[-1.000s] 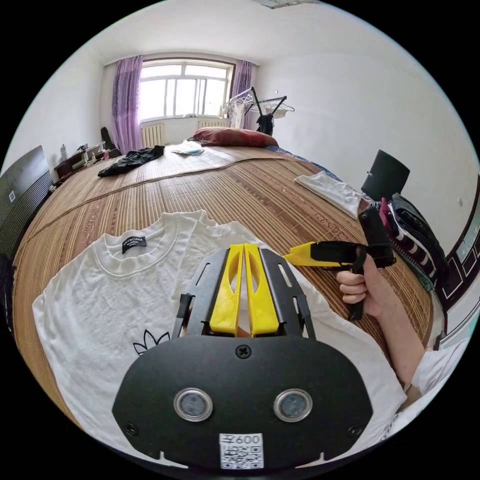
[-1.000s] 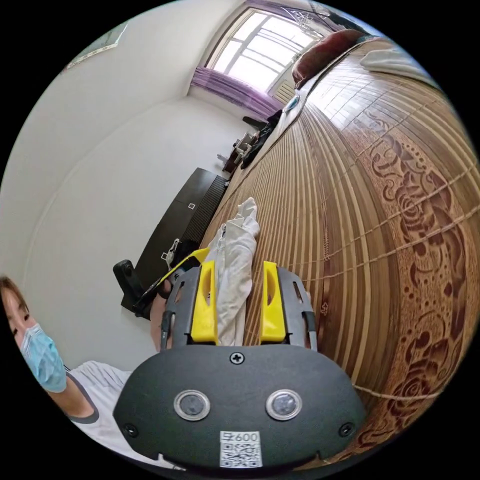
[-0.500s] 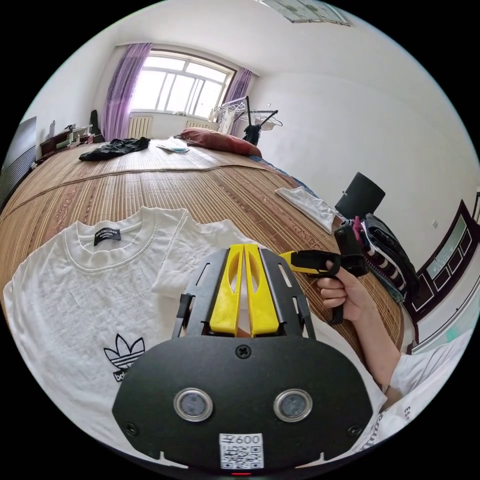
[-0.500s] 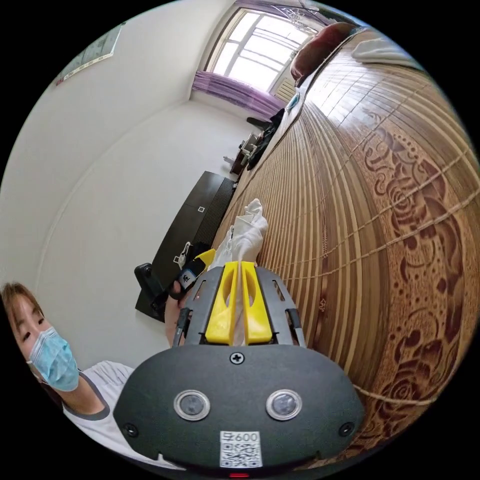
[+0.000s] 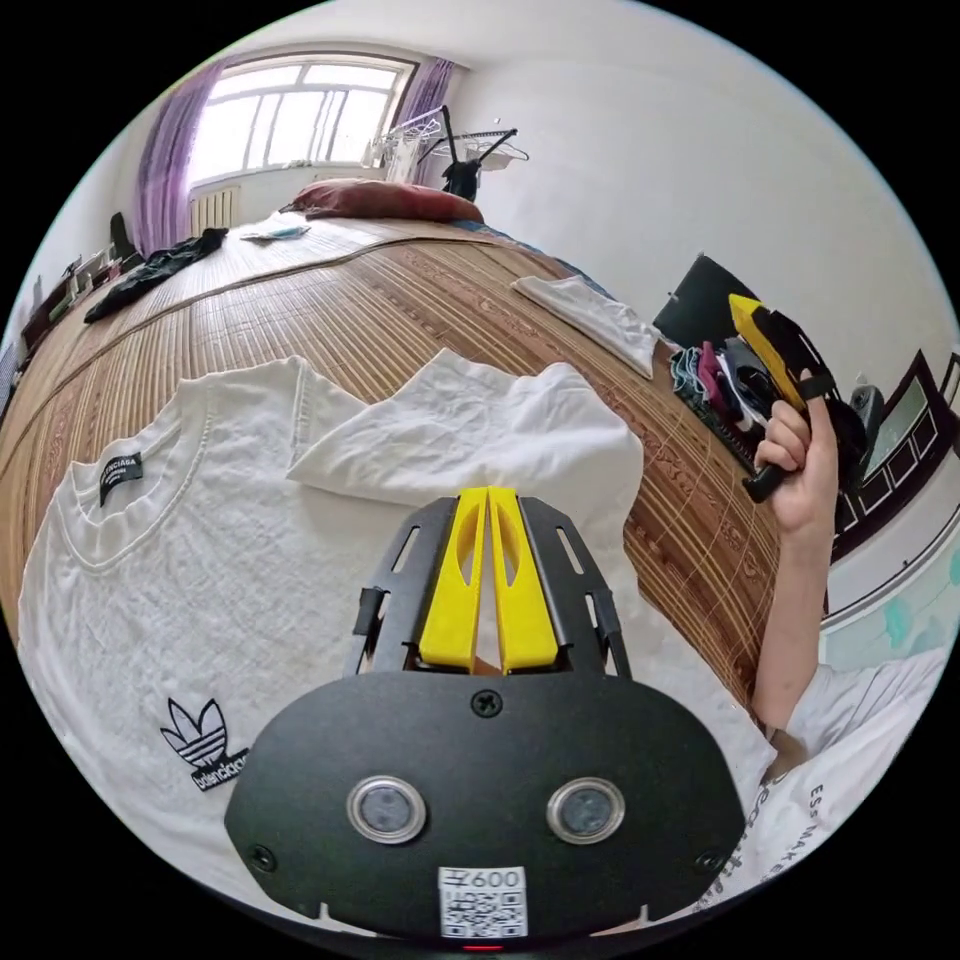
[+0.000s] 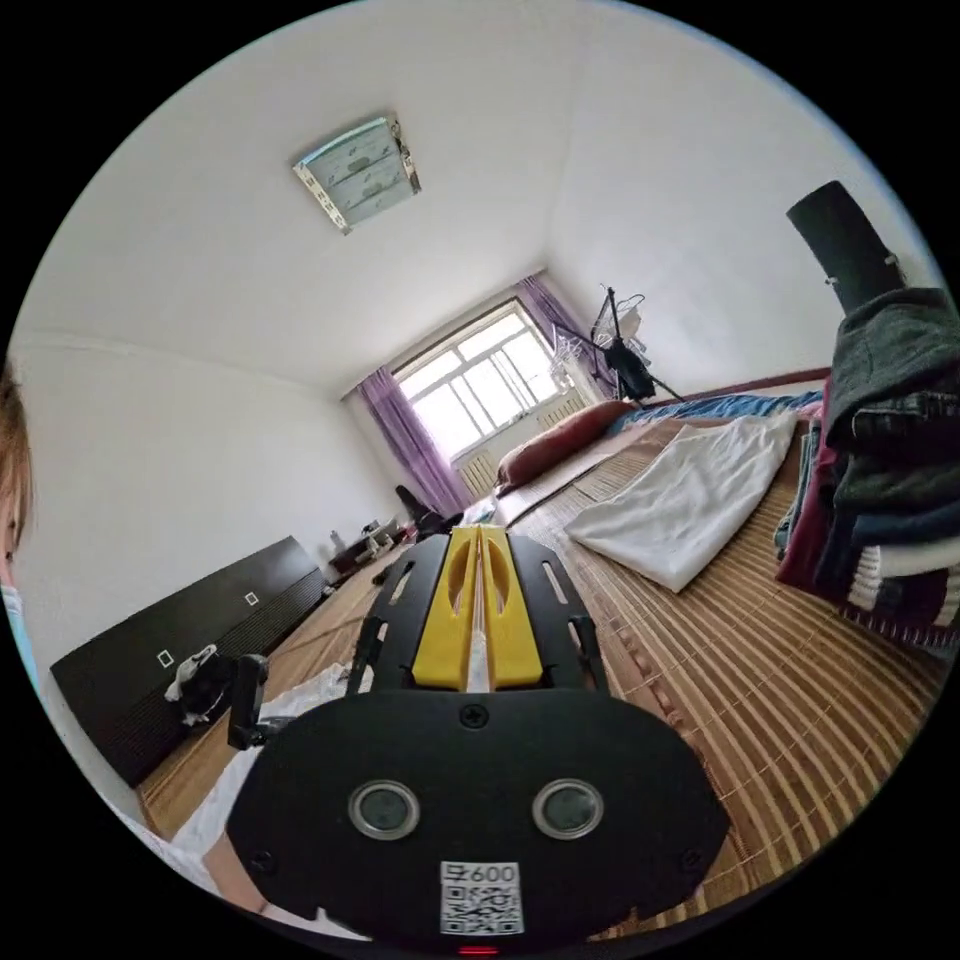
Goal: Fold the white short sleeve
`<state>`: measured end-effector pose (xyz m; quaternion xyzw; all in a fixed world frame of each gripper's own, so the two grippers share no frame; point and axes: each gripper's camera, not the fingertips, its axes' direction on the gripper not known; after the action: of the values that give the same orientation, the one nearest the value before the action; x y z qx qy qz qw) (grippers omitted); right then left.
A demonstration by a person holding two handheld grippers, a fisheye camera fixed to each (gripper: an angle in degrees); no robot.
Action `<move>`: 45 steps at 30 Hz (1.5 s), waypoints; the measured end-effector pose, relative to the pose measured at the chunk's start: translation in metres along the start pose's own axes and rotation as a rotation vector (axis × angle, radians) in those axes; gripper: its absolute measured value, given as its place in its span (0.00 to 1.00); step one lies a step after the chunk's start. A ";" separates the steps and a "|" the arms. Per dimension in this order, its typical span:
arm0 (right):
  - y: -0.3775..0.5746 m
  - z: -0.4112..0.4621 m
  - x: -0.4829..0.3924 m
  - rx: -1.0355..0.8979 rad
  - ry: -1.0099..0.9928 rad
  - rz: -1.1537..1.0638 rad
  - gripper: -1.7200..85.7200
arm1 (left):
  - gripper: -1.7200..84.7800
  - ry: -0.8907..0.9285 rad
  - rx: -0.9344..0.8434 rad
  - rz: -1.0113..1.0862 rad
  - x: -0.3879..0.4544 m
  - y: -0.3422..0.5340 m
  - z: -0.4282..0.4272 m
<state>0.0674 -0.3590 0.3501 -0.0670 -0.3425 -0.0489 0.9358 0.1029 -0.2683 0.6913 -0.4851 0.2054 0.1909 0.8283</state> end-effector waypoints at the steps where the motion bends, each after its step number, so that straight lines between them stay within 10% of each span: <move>1: 0.000 0.032 -0.003 -0.165 -0.064 -0.002 0.01 | 0.02 -0.031 0.006 0.033 0.009 -0.001 -0.004; 5: 0.025 0.105 -0.029 -0.416 -0.098 -0.066 0.01 | 0.02 -0.298 -0.148 0.080 0.022 -0.006 -0.007; 17: 0.057 0.154 -0.125 -0.866 0.751 -0.453 0.01 | 0.03 -0.289 -0.129 0.074 0.040 -0.001 0.002; 29: 0.021 0.086 -0.021 -0.596 0.157 0.114 0.12 | 0.03 -0.338 -0.108 0.102 0.075 0.007 0.012; 36: 0.045 0.105 -0.064 -0.634 0.390 -0.218 0.05 | 0.03 -0.360 -0.114 0.116 0.090 0.012 0.017; 45: 0.072 0.082 -0.123 -0.503 0.206 -0.582 0.01 | 0.03 -0.402 -0.082 0.090 0.106 0.017 0.010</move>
<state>-0.0681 -0.2689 0.3259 -0.1891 -0.2288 -0.4009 0.8667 0.1850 -0.2392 0.6280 -0.4610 0.0494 0.3288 0.8228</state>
